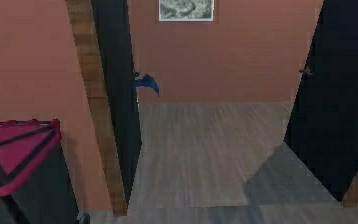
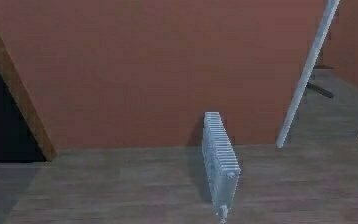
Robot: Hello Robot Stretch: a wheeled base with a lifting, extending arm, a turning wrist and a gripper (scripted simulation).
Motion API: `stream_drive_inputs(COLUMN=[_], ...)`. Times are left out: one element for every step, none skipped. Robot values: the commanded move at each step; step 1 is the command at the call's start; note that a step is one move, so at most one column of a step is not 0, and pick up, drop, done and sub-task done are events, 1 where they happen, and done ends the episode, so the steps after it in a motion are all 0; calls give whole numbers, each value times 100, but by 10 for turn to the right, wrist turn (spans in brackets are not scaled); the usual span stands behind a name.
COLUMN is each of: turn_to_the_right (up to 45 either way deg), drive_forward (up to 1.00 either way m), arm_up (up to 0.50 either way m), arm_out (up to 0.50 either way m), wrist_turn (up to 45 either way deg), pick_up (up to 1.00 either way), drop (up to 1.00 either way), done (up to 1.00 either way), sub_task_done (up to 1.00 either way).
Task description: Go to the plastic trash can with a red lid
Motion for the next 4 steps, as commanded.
stream_drive_inputs(turn_to_the_right=[180,0,-450,-240], drive_forward=[0,15,0,0], arm_up=[0,0,0,0], arm_out=[0,0,0,0], wrist_turn=[0,0,0,0], pick_up=[0,0,0,0], drop=[0,0,0,0], done=[0,0,0,0], sub_task_done=[0,0,0,0])
